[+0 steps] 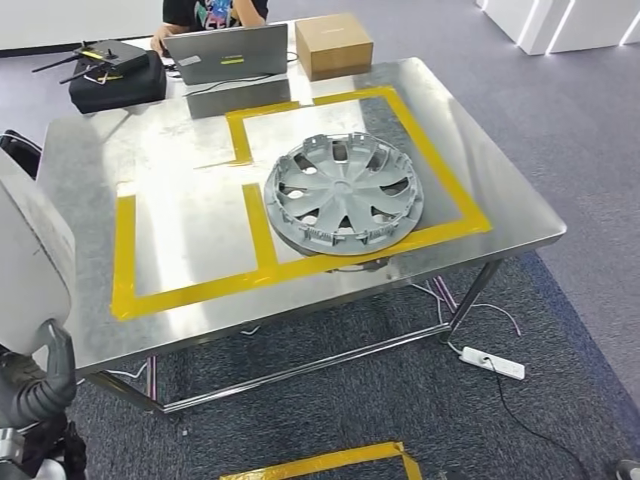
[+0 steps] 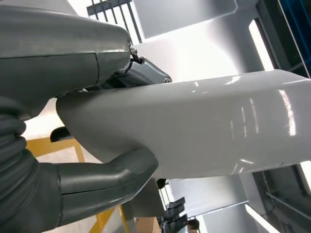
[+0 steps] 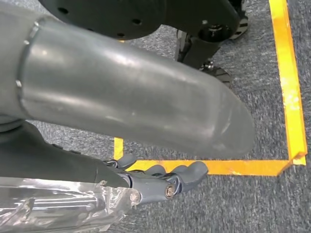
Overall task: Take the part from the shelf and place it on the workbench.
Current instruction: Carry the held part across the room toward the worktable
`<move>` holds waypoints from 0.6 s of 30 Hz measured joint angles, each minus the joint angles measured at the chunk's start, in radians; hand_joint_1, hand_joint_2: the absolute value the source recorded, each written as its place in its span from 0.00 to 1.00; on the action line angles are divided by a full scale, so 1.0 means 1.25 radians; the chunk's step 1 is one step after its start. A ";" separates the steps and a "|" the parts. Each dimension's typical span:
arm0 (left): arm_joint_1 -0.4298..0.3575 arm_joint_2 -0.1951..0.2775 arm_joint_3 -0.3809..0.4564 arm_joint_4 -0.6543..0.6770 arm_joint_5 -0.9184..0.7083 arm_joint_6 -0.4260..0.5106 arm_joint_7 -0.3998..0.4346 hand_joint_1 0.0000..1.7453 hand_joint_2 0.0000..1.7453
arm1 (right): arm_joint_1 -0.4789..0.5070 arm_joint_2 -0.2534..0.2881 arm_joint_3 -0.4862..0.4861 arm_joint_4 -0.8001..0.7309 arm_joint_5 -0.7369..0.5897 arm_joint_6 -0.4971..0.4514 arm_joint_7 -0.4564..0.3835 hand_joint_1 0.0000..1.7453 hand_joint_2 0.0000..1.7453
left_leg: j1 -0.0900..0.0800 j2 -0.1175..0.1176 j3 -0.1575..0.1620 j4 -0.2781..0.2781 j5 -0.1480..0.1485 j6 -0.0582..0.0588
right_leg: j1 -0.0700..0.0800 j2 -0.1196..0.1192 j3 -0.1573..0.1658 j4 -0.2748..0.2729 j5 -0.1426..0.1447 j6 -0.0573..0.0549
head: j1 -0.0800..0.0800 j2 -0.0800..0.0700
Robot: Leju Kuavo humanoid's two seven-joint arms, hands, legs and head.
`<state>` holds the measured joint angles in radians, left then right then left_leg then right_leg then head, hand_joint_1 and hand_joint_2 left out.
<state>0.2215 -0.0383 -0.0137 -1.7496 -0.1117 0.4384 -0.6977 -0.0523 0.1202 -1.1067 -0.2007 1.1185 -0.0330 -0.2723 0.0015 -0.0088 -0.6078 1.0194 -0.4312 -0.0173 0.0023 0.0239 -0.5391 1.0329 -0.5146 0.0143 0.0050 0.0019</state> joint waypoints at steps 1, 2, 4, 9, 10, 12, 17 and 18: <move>0.000 0.000 0.000 0.000 0.000 0.000 0.000 1.00 1.00 | 0.000 0.000 0.000 0.000 0.000 0.000 0.000 0.00 0.00 | 0.001 0.000 0.002 -0.003 0.007 -0.002 | 0.001 -0.001 0.004 -0.004 0.001 -0.006 | 0.001 0.000; 0.000 -0.001 0.000 0.000 -0.001 0.000 0.000 1.00 1.00 | 0.001 0.000 0.000 0.000 0.000 0.000 0.000 0.00 0.00 | 0.001 -0.001 0.003 -0.005 0.009 -0.003 | 0.002 -0.001 0.006 -0.008 0.001 -0.011 | 0.001 0.000; 0.000 -0.002 0.000 0.000 -0.001 -0.001 0.000 1.00 1.00 | 0.001 0.000 0.000 0.000 0.000 0.000 0.000 0.00 0.00 | 0.001 -0.001 0.003 -0.005 0.006 0.004 | 0.002 -0.002 0.011 -0.015 0.003 -0.004 | 0.002 0.000; -0.001 -0.004 0.001 0.000 -0.002 -0.002 0.000 1.00 1.00 | 0.000 0.000 0.001 0.000 -0.001 0.000 0.000 0.00 0.00 | 0.001 -0.002 0.004 -0.005 0.001 0.010 | 0.002 -0.003 0.018 -0.026 0.002 0.006 | 0.002 0.000; -0.001 -0.005 0.001 0.000 -0.002 -0.002 0.000 1.00 1.00 | 0.000 0.000 0.001 0.000 -0.001 0.000 0.001 0.00 0.00 | 0.001 -0.002 0.004 -0.005 0.000 0.011 | 0.002 -0.003 0.018 -0.028 0.002 0.009 | 0.002 0.000; -0.002 -0.005 0.001 0.000 -0.002 -0.002 0.000 1.00 1.00 | 0.000 0.000 0.001 0.000 0.000 0.000 0.001 0.00 0.00 | -0.002 -0.002 0.005 -0.006 -0.005 0.018 | -0.001 -0.003 0.021 -0.036 0.002 0.022 | 0.001 0.000; -0.007 -0.007 0.002 -0.001 -0.002 -0.001 0.000 1.00 1.00 | -0.003 0.000 0.001 0.000 0.000 0.001 0.000 0.00 0.00 | 0.007 0.000 0.046 -0.047 -0.001 0.036 | -0.003 -0.008 -0.009 0.043 -0.038 0.044 | 0.010 0.000; -0.008 -0.007 0.002 -0.001 -0.002 -0.001 0.000 1.00 1.00 | -0.003 0.000 0.001 0.000 0.000 0.001 0.000 0.00 0.00 | 0.007 0.001 0.050 -0.048 -0.003 0.036 | -0.006 -0.010 -0.045 0.101 -0.060 0.045 | 0.012 0.000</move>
<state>0.2109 -0.0477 -0.0108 -1.7508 -0.1138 0.4367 -0.6977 -0.0559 0.1205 -1.1059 -0.2009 1.1181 -0.0318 -0.2718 0.0106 -0.0072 -0.5454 0.9595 -0.4354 0.0275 -0.0047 0.0117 -0.5950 1.1589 -0.5891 0.0708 0.0197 0.0019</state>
